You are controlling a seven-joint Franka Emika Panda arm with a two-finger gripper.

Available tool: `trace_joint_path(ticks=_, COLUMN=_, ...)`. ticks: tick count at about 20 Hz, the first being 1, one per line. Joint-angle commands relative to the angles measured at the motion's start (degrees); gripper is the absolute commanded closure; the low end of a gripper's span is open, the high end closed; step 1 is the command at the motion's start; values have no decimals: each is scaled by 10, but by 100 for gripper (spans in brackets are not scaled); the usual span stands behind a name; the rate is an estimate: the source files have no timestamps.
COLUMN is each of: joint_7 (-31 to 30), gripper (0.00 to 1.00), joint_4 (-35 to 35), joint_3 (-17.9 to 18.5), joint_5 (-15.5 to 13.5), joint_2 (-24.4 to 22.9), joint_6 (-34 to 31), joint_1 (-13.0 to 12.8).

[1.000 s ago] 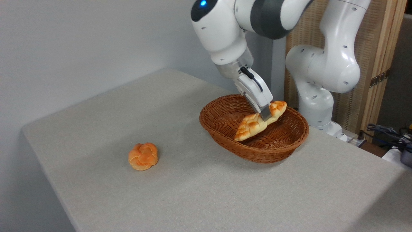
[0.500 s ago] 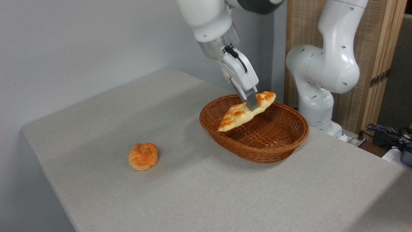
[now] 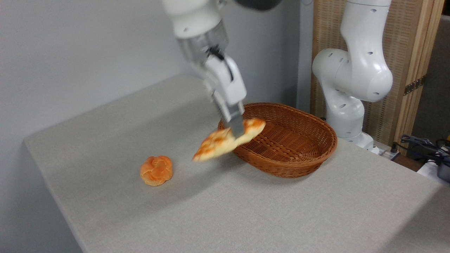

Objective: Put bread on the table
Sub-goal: 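Lower the braided loaf onto the table beside the orange bun and release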

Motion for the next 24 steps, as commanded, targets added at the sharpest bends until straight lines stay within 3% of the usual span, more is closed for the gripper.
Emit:
trace_joint_path(ticks=1, joint_7=-49, gripper=74, joint_4=19, joint_3=8, joint_5=-26, joint_2=76, joint_6=91, joint_1=-5)
trace_joint_path(ticks=4, joint_7=-75, gripper=72, joint_4=19, joint_3=8, joint_5=-29, joint_2=100, joint_6=137, joint_1=-5)
trace_joint_path(ticks=5, joint_7=-83, gripper=62, joint_4=19, joint_3=8, joint_5=-30, joint_2=110, joint_6=154, joint_1=-5)
trace_joint_path(ticks=6, joint_7=-85, gripper=32, joint_4=16, joint_3=8, joint_5=-32, joint_2=120, joint_6=165, joint_1=-5)
trace_joint_path(ticks=7, joint_7=-85, gripper=13, joint_4=14, joint_3=7, joint_5=-32, joint_2=129, joint_6=169, joint_1=-6)
trace_joint_path(ticks=10, joint_7=-84, gripper=0, joint_4=13, joint_3=5, joint_5=-43, joint_2=142, joint_6=172, joint_1=-21)
trace_joint_path(ticks=24, joint_7=-78, gripper=0, joint_4=10, joint_3=6, joint_5=-42, joint_2=146, joint_6=172, joint_1=-21)
